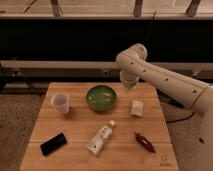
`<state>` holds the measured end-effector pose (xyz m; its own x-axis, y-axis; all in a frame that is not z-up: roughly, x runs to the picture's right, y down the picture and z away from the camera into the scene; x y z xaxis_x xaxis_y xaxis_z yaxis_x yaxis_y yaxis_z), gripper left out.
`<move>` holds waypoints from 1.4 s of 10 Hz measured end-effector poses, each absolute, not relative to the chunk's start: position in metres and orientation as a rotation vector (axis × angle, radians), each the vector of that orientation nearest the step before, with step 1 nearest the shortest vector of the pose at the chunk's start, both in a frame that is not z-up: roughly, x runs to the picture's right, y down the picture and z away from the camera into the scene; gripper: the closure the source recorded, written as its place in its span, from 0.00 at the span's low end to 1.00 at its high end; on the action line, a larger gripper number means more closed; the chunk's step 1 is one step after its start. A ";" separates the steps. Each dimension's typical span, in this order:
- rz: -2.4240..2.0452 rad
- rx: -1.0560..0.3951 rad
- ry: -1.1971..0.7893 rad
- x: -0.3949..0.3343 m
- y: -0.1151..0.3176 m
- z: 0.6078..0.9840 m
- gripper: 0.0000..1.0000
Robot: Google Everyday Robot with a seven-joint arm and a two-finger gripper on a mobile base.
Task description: Move the arm in a circular motion
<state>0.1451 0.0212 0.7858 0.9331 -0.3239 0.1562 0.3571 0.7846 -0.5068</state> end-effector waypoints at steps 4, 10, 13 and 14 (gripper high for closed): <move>-0.245 -0.576 -0.041 0.185 0.053 0.757 0.76; -0.179 -0.598 -0.052 0.192 0.106 0.711 0.21; -0.193 -0.614 -0.095 0.154 0.131 0.688 0.20; -0.206 -0.621 -0.112 0.140 0.136 0.684 0.20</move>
